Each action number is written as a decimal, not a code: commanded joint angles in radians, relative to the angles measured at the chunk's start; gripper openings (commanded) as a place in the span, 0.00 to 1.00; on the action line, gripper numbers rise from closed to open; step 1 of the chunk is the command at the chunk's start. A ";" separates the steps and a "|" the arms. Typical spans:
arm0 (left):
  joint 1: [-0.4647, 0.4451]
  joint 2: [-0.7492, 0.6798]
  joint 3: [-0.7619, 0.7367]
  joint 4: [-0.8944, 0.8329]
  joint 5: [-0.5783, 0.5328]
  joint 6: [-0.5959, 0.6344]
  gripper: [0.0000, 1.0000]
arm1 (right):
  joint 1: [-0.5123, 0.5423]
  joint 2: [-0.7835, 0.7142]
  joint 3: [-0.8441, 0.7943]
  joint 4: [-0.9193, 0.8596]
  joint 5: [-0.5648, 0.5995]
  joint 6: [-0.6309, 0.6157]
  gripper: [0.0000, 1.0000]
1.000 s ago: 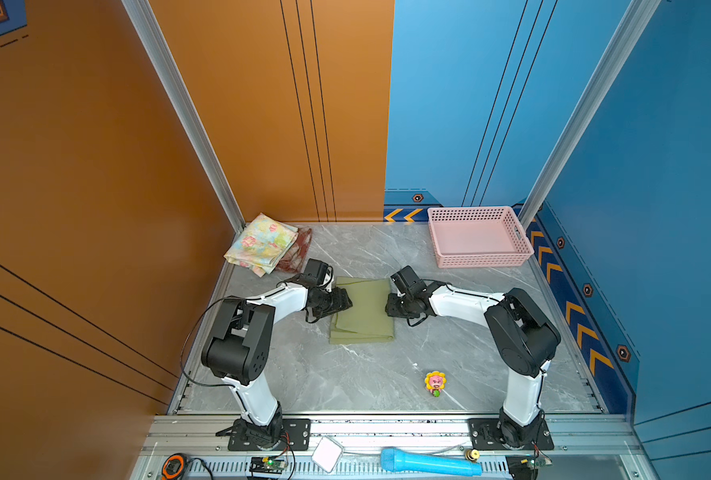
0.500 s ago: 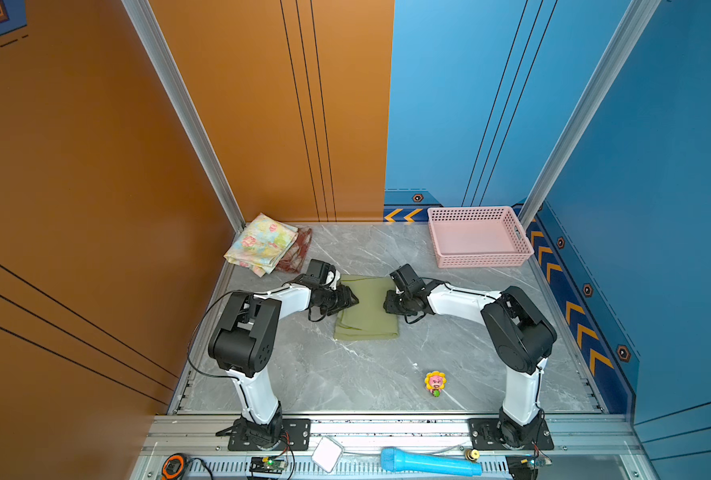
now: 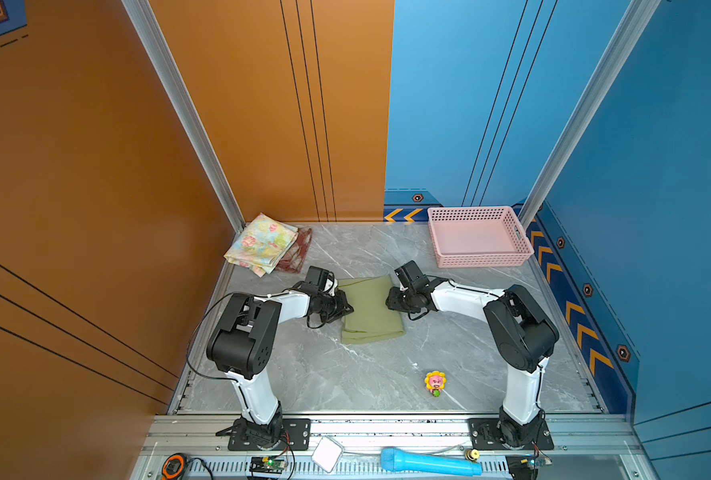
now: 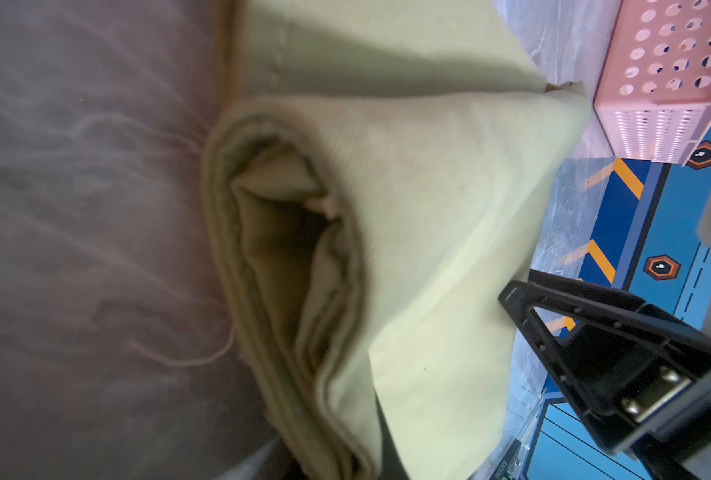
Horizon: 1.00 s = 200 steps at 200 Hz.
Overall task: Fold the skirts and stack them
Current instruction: 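Grasp the folded olive skirt's edge with the left gripper, then carry the olive skirt with the left gripper onto the floral and plaid stack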
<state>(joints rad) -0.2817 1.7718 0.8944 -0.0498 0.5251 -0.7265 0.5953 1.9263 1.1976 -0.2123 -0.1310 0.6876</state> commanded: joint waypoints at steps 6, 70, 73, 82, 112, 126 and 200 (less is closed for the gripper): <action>0.000 -0.117 0.004 -0.008 -0.079 -0.093 0.00 | -0.028 -0.104 0.026 -0.098 0.037 -0.051 0.52; -0.010 -0.265 0.109 -0.006 -0.231 -0.217 0.00 | -0.088 -0.250 0.030 -0.142 0.059 -0.091 0.57; -0.009 -0.271 0.116 -0.003 -0.237 -0.222 0.00 | -0.090 -0.254 0.029 -0.142 0.059 -0.092 0.57; -0.009 -0.282 0.128 0.001 -0.258 -0.234 0.00 | -0.093 -0.262 0.025 -0.142 0.062 -0.093 0.57; -0.001 -0.282 0.225 0.008 -0.309 -0.251 0.00 | -0.094 -0.272 0.021 -0.142 0.060 -0.095 0.57; 0.010 -0.265 0.275 0.001 -0.321 -0.250 0.00 | -0.094 -0.276 0.019 -0.142 0.058 -0.095 0.57; 0.124 -0.157 0.514 0.018 -0.351 -0.217 0.00 | -0.095 -0.326 -0.017 -0.142 0.077 -0.112 0.57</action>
<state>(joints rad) -0.2024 1.5887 1.3327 -0.0666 0.2150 -0.9661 0.5030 1.6428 1.2018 -0.3241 -0.0856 0.5987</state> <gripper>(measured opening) 0.093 0.573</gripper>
